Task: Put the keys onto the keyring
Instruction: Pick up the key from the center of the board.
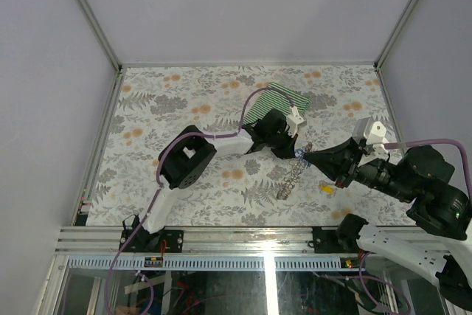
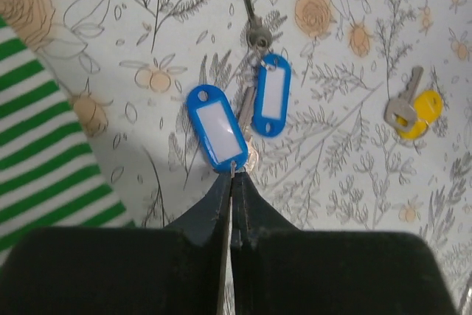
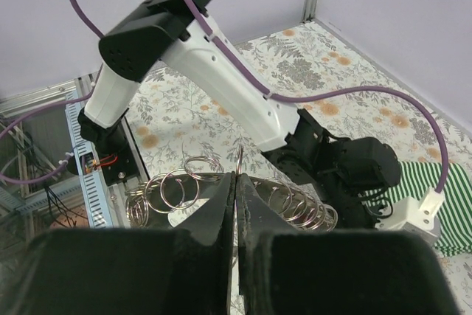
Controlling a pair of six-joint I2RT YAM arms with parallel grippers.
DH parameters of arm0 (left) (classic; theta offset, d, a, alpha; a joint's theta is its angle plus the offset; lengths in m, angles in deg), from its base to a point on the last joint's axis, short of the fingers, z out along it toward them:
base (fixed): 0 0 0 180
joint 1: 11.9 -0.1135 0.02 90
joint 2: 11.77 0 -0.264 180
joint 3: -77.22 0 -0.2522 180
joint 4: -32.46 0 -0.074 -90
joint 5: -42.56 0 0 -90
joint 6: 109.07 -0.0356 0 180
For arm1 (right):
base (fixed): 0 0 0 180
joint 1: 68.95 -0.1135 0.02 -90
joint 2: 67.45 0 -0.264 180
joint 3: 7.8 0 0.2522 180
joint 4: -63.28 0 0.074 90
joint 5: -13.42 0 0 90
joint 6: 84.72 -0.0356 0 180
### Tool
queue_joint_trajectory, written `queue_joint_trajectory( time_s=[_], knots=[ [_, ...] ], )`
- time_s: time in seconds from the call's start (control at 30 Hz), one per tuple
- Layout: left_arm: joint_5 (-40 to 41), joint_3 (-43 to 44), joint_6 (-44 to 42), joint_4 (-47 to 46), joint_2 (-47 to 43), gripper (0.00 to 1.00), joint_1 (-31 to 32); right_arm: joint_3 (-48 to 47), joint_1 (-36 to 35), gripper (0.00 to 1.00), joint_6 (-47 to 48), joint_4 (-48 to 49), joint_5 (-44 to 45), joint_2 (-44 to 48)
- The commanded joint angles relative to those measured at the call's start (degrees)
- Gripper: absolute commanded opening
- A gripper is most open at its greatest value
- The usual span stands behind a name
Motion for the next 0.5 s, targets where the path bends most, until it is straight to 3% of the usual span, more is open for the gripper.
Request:
queue_joint_trajectory(
  time_s=[0.0,0.47],
  knots=[
    [-1.1,-4.6,-4.2,-2.9,-8.1,0.00,-0.7,-0.4,-0.4,0.00,-0.4,4.6,1.6,0.2],
    [0.9,-22.8,-11.4,-4.8,-32.1,0.00,-1.1,0.5,-0.4,0.00,4.3,6.0,3.3,0.3]
  ],
)
